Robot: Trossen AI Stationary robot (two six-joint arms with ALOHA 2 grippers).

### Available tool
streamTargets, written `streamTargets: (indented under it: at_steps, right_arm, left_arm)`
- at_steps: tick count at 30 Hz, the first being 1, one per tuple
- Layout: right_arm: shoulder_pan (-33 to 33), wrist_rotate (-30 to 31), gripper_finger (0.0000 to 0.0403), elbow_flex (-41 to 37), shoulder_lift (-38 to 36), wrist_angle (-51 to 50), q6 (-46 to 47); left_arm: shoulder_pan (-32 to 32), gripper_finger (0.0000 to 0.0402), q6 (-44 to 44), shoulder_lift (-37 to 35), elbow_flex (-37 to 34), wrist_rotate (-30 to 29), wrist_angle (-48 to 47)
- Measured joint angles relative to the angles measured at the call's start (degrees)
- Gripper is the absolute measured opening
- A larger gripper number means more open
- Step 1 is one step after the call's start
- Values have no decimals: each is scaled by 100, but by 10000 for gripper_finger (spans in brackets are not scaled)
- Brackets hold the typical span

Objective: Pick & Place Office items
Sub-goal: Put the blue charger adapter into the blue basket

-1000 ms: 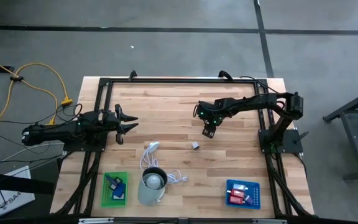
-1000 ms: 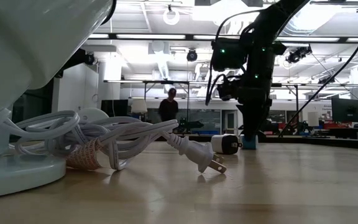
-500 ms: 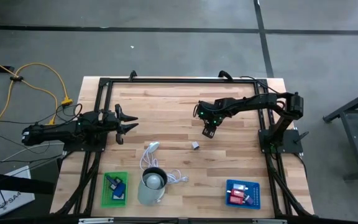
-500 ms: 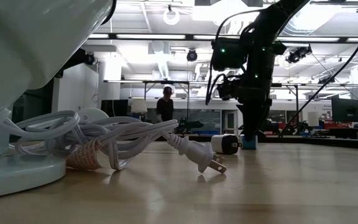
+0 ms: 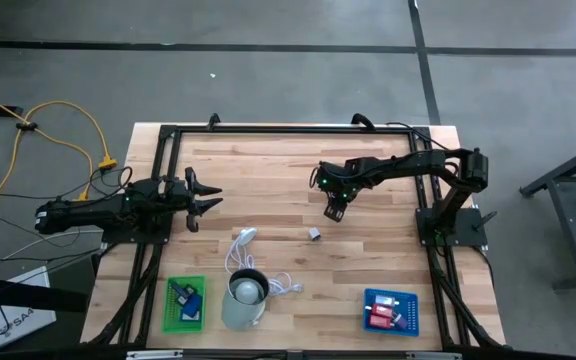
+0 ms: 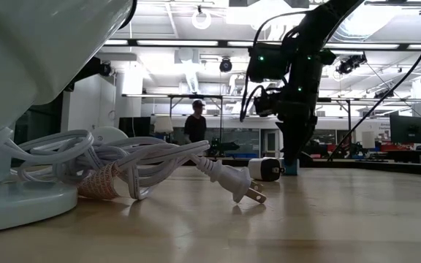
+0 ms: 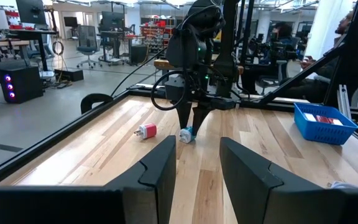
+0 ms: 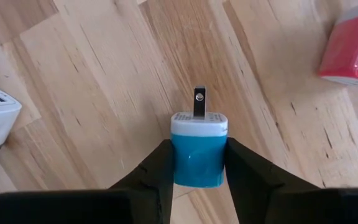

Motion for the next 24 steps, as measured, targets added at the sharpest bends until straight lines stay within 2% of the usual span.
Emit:
streamTargets:
  at_steps: [16, 24]
  right_arm:
    - [50, -27, 110, 4, -47, -16, 35]
    - [315, 122, 110, 7, -645, -134, 246]
  left_arm:
    - [0, 120, 1, 0, 0, 0, 0]
    - [0, 120, 2, 2, 1, 0, 0]
